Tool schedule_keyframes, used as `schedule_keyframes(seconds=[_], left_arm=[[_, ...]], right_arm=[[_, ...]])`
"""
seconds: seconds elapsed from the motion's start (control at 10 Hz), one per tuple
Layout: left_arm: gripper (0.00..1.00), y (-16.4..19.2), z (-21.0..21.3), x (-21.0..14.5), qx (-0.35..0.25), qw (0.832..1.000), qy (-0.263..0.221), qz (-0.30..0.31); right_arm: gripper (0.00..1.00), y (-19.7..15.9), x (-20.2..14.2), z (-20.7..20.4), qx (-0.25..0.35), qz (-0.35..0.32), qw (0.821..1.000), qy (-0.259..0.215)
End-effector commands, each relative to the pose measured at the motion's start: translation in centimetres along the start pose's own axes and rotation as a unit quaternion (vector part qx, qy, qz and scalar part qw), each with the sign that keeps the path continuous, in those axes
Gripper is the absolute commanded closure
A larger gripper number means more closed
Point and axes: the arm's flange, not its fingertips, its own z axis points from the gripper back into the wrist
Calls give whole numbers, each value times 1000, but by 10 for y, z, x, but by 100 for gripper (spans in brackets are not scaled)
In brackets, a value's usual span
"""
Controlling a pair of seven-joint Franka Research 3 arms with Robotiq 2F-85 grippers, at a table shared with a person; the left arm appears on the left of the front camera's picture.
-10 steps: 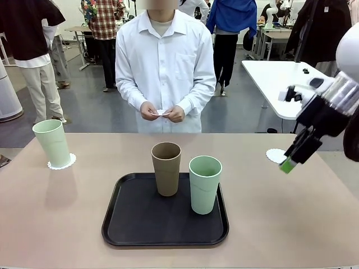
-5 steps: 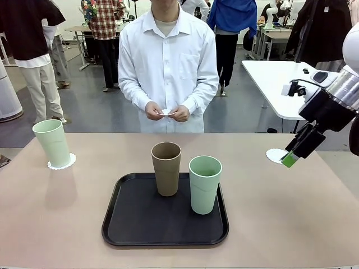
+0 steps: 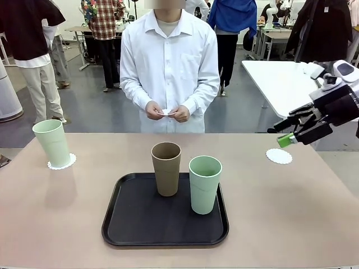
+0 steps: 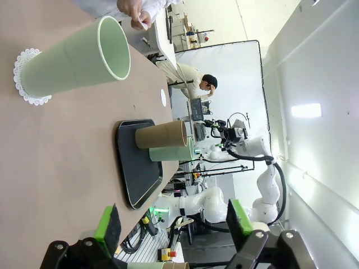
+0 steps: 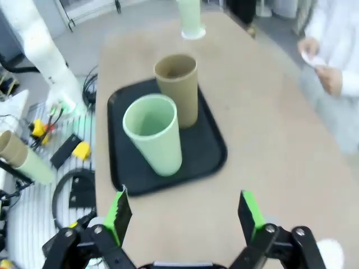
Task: Place coasters on the table and set cups on them.
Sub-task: Take one Reusable plastic cup from the Flat Tray and place it on a coaster set by the human.
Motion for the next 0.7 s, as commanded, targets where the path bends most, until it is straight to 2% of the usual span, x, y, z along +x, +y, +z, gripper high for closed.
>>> schedule_keyframes(seconds=[0.0, 0.2, 0.4, 0.6], left_arm=[[0, -3, 0, -2, 0, 1000, -4, -3], [0, -3, 0, -2, 0, 1000, -4, -3], [0, -3, 0, -2, 0, 1000, -4, -3], [0, -3, 0, -2, 0, 1000, -4, -3]], right_arm=[[0, -31, -19, -23, 46, 25, 997, -62], [0, -45, -38, -49, 79, 2, 995, -64], [0, -45, -58, -75, 94, 40, 994, -35], [0, -40, -66, -92, 146, 83, 986, 3]])
